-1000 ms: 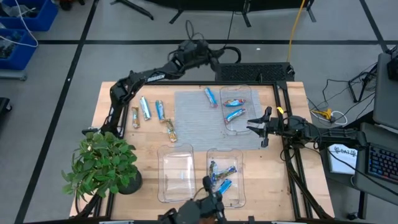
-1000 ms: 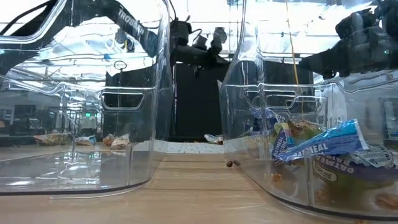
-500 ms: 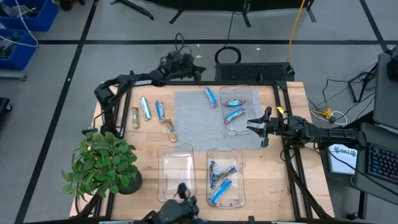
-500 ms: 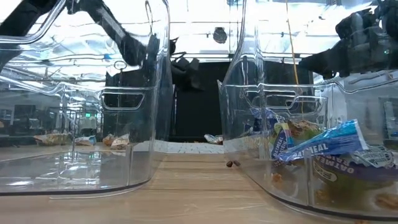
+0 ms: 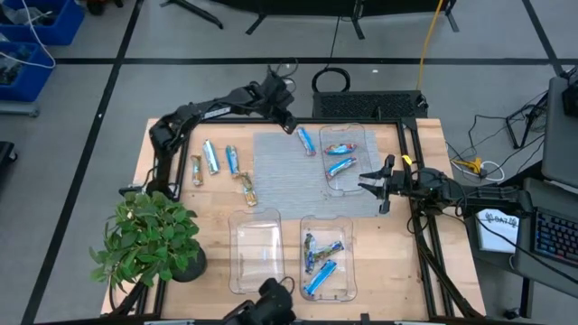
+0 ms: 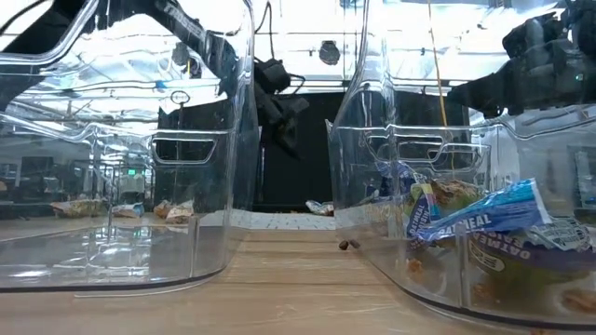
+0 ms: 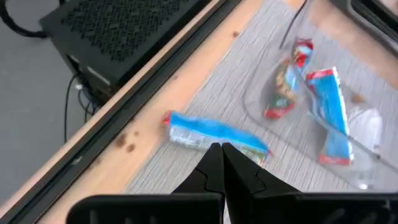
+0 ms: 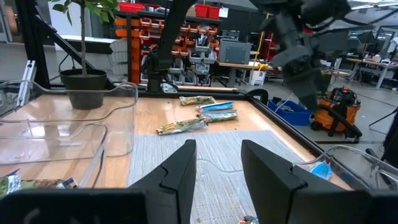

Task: Pick and place Granola Bars by type
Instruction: Put the red granola bar into the top transparent bin

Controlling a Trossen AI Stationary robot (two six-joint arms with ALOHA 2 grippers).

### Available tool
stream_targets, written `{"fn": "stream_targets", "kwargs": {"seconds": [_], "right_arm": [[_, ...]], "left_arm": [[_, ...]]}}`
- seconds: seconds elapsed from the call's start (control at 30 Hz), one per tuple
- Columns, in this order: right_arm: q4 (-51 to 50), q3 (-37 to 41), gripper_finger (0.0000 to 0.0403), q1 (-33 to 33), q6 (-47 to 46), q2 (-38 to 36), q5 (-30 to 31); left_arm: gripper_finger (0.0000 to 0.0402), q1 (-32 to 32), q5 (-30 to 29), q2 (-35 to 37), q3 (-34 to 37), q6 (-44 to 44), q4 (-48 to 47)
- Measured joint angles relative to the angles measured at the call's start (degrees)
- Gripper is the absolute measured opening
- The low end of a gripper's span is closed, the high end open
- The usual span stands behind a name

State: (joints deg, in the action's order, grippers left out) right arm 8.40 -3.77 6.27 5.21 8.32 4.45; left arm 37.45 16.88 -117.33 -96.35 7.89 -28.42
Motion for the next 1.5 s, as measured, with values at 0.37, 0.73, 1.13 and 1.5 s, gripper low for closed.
{"fn": "stream_targets", "kwargs": {"seconds": [0.37, 0.73, 1.13, 1.5], "right_arm": [[0.06, 0.01, 0.0121, 0.01, -0.01, 0.00, -0.01], [0.13, 0.00, 0.0121, 0.02, 0.00, 0.02, -0.03], [-0.02, 0.02, 0.0121, 0.02, -0.02, 0.02, -0.03], [-0.04, 0.02, 0.0121, 0.02, 0.00, 0.02, -0.03]], "left_arm": [[0.0000, -4.01, 1.25, -3.44, -4.16, 2.62, -3.90], [0.0000, -7.43, 1.33, -2.61, -2.00, -5.68, 4.77], [0.0000, -7.11, -1.45, 25.59, 54.06, 2.90, 63.74], [0.0000, -7.00, -1.19, 25.40, 64.90, 6.55, 74.76]]}}
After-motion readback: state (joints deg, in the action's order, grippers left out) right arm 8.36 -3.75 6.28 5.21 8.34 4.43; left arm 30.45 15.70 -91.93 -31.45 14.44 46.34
